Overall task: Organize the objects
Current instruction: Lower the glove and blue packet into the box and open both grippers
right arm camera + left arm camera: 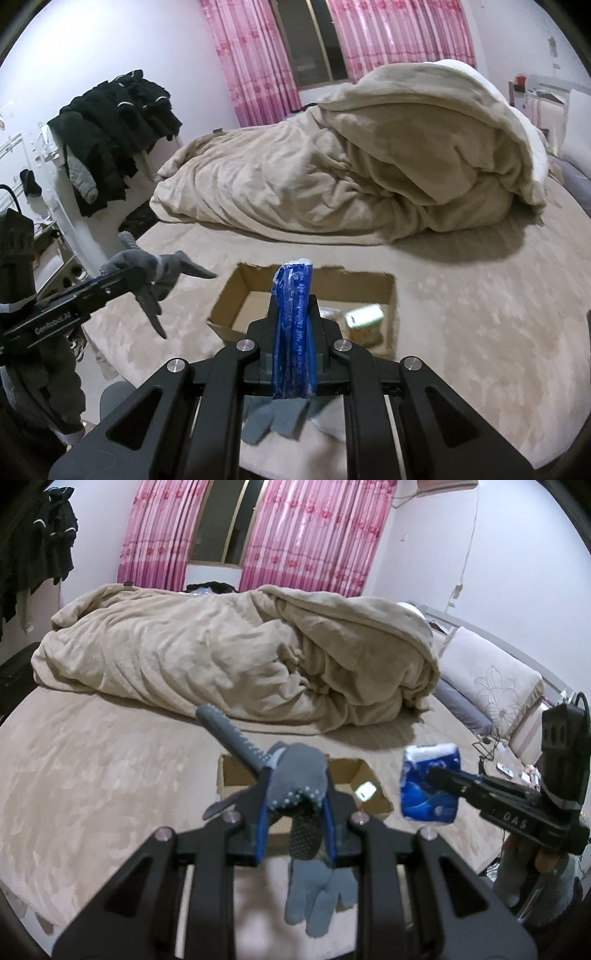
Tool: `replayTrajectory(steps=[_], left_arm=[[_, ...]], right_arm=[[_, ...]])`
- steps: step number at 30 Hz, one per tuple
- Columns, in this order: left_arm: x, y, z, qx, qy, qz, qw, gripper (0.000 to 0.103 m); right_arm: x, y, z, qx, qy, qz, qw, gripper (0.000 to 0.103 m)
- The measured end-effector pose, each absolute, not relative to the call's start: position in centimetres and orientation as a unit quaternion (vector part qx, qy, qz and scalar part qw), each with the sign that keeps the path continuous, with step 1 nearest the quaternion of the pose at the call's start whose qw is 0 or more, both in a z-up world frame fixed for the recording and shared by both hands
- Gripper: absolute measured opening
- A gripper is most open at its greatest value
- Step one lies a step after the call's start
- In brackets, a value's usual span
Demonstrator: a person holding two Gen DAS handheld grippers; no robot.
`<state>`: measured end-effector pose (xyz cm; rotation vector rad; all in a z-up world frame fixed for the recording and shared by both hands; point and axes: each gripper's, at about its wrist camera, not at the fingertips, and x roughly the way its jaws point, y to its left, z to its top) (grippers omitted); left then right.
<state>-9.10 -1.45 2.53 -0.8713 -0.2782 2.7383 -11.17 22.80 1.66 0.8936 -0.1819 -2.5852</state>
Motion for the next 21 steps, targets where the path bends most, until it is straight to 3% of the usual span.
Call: replayTrajectory(steps=[11,21], left_arm=[[-15.1,-1.1,-2.4,-0.347,-0.101,0.923,0.131,0.024],[-19.9,-1.4,-9.4,-0.393,-0.112,0.904,0.124,0.025]], right_arm=[[-16.6,18.9,-2.0,0.35,-0.072,-0.905,0.23,0.012],[-22.4,15.7,-8.7,0.412,-0.101,-0.872,0.243,0.012]])
